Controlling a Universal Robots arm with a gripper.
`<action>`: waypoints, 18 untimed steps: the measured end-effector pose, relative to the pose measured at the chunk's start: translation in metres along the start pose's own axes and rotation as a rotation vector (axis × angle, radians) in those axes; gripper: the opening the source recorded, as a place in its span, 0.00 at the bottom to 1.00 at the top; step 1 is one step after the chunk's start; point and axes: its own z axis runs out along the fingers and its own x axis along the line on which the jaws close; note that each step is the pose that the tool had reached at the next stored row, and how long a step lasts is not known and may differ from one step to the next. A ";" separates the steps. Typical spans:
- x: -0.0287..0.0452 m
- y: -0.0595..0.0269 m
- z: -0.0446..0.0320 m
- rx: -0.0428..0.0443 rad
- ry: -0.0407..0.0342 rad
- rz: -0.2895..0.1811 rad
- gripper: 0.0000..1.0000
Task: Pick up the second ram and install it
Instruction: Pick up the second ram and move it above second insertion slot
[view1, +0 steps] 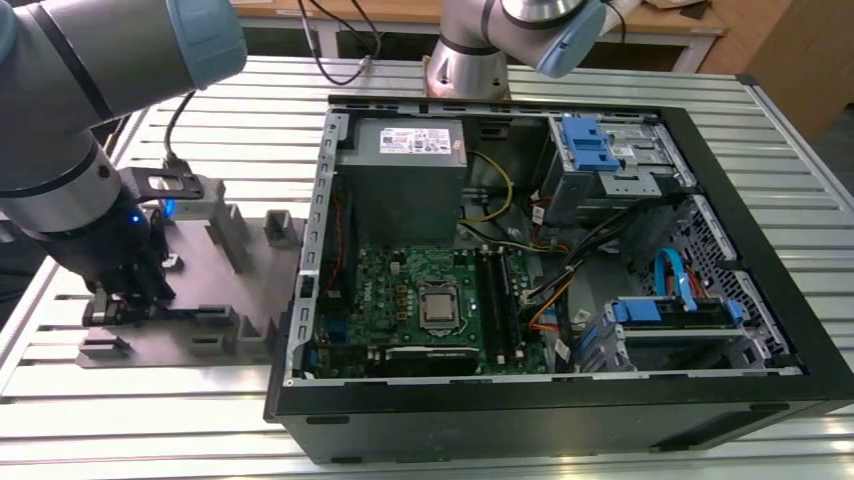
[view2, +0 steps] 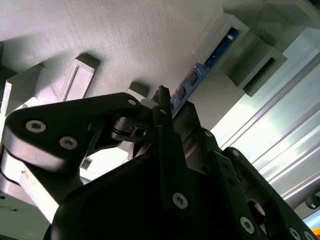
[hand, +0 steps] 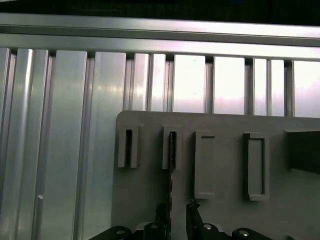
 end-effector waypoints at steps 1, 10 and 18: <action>0.0001 -0.0001 0.0020 0.0000 0.0000 0.000 0.30; 0.0004 -0.0003 0.0074 0.0000 0.0001 0.000 0.30; 0.0004 -0.0003 0.0082 0.0000 0.0001 0.000 0.14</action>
